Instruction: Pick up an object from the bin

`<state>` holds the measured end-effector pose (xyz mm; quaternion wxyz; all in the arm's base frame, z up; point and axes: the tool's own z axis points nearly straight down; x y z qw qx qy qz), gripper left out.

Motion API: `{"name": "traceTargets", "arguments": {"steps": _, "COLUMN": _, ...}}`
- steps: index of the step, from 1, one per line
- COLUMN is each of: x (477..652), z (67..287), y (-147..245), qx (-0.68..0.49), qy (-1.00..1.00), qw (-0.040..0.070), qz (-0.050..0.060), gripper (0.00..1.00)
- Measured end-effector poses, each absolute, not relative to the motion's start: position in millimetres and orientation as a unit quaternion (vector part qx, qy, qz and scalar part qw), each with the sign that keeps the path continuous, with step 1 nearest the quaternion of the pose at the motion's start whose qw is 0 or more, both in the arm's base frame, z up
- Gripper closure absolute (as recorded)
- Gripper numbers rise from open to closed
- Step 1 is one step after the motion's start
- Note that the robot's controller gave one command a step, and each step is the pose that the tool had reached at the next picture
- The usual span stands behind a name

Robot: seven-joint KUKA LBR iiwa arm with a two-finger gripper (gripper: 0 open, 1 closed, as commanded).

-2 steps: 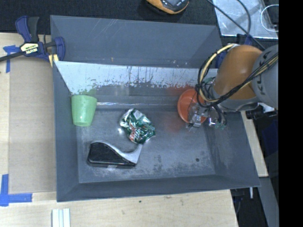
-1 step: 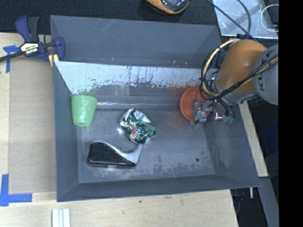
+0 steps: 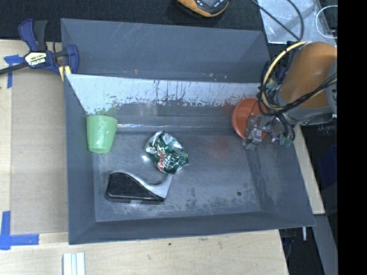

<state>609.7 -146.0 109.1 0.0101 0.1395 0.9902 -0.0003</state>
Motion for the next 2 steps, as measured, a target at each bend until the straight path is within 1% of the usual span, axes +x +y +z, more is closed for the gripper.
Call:
{"name": "traceTargets", "arguments": {"steps": 1, "x": 583.0, "z": 153.6, "y": -128.0, "qx": -0.041, "qy": 0.999, "qw": 0.004, "qz": -0.001, "gripper": 1.00}}
{"name": "traceTargets", "arguments": {"steps": 2, "x": 606.1, "z": 177.9, "y": -134.1, "qx": 0.124, "qy": 0.992, "qw": 0.010, "qz": 0.000, "gripper": 1.00}}
